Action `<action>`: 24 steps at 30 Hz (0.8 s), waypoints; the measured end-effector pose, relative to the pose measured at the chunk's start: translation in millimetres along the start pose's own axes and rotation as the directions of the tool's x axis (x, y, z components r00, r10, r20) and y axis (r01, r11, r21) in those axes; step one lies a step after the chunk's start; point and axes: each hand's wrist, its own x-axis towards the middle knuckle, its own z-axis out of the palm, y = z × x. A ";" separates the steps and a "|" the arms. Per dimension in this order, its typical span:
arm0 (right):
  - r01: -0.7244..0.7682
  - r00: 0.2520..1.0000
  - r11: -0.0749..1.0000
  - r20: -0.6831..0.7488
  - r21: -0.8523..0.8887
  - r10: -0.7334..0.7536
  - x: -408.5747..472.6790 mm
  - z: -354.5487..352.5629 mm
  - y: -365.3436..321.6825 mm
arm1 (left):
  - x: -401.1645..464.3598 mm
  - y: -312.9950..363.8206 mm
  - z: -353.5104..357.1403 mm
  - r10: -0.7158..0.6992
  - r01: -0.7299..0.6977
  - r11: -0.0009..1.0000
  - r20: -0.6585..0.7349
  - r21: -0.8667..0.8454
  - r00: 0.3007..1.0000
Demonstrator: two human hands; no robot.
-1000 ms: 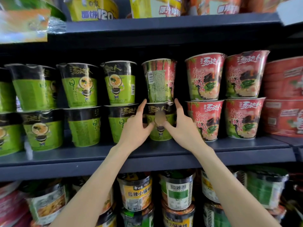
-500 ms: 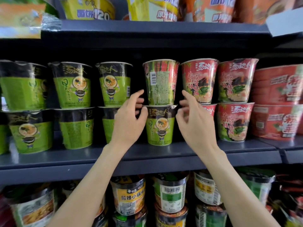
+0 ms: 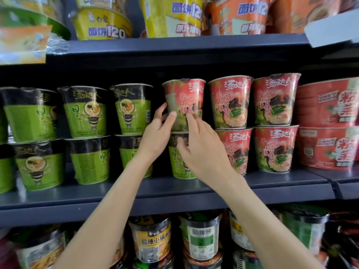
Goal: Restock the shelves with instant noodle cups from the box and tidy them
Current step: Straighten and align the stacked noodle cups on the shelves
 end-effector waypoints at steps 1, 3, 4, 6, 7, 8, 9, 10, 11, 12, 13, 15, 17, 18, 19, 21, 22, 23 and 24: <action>0.008 1.000 1.000 0.000 0.020 -0.008 -0.6 -4.4 0.0 | 1.7 -1.1 -1.8 -0.013 0.013 1.000 -0.004 -0.004 1.000; -0.031 0.999 0.998 -0.007 0.054 0.031 4.7 -10.4 6.2 | 0.2 -5.1 -5.0 0.015 -0.013 1.000 -0.082 0.029 0.997; -0.063 0.998 0.996 -0.004 0.059 0.063 9.7 -11.6 10.6 | -3.3 -6.1 -6.3 0.052 -0.047 0.998 -0.136 0.035 0.989; -0.118 0.993 0.990 0.030 0.072 0.116 19.0 -9.6 17.0 | -10.1 -5.6 -6.0 0.114 -0.108 0.993 -0.191 0.046 0.975; -0.132 0.990 0.987 0.057 0.088 0.128 21.5 -7.2 17.7 | -11.8 -4.3 -4.6 0.127 -0.120 0.991 -0.181 0.051 0.975; -0.135 0.989 0.985 0.080 0.104 0.127 22.2 -4.9 17.0 | -11.7 -3.2 -2.8 0.120 -0.114 0.992 -0.161 0.044 0.980; -0.129 0.989 0.985 0.092 0.116 0.119 21.5 -3.1 15.4 | -9.3 -3.3 -1.4 0.103 -0.101 0.995 -0.144 0.023 0.984; -0.120 0.990 0.986 0.090 0.119 0.110 19.4 -1.8 13.8 | -6.2 -4.0 -0.5 0.088 -0.087 0.996 -0.135 0.006 0.987; -0.111 0.992 0.987 0.081 0.117 0.102 16.7 -1.4 12.8 | -2.3 -5.6 -0.1 0.075 -0.076 0.997 -0.136 -0.006 0.988; -0.104 0.993 0.988 0.072 0.116 0.097 13.7 -1.2 12.5 | 1.0 -7.3 0.0 0.067 -0.069 0.998 -0.138 -0.010 0.988; -0.098 0.994 0.988 0.068 0.116 0.091 10.8 -1.1 12.8 | 3.4 -9.1 -0.1 0.065 -0.066 0.998 -0.132 -0.003 0.989; -0.080 0.995 0.990 0.068 0.119 0.072 6.4 -0.7 14.9 | 4.3 -11.8 -1.2 0.083 -0.077 0.995 -0.112 0.061 0.990; -0.069 0.995 0.990 0.079 0.123 0.060 4.2 -0.5 18.4 | 3.3 -13.4 -1.9 0.112 -0.100 0.989 -0.102 0.111 0.989; -0.071 0.994 0.989 0.093 0.130 0.059 3.3 -0.6 20.4 | 2.5 -14.3 -2.2 0.124 -0.111 0.985 -0.094 0.129 0.988; -0.075 0.992 0.987 0.107 0.139 0.060 2.7 -1.0 22.3 | 2.4 -15.8 -2.4 0.138 -0.124 0.981 -0.087 0.152 0.987; -0.079 0.990 0.984 0.126 0.163 0.059 1.7 -1.4 26.0 | 2.5 -18.7 -2.6 0.160 -0.142 0.970 -0.078 0.195 0.984; -0.078 0.990 0.982 0.129 0.174 0.055 1.3 -1.5 27.2 | 2.6 -19.8 -2.7 0.162 -0.144 0.968 -0.077 0.205 0.984; -0.075 0.990 0.980 0.130 0.184 0.051 0.8 -1.5 27.9 | 3.2 -21.2 -2.7 0.163 -0.144 0.967 -0.076 0.209 0.984; -0.070 0.990 0.979 0.130 0.191 0.046 0.4 -1.6 28.2 | 3.7 -22.3 -2.9 0.162 -0.143 0.967 -0.075 0.210 0.984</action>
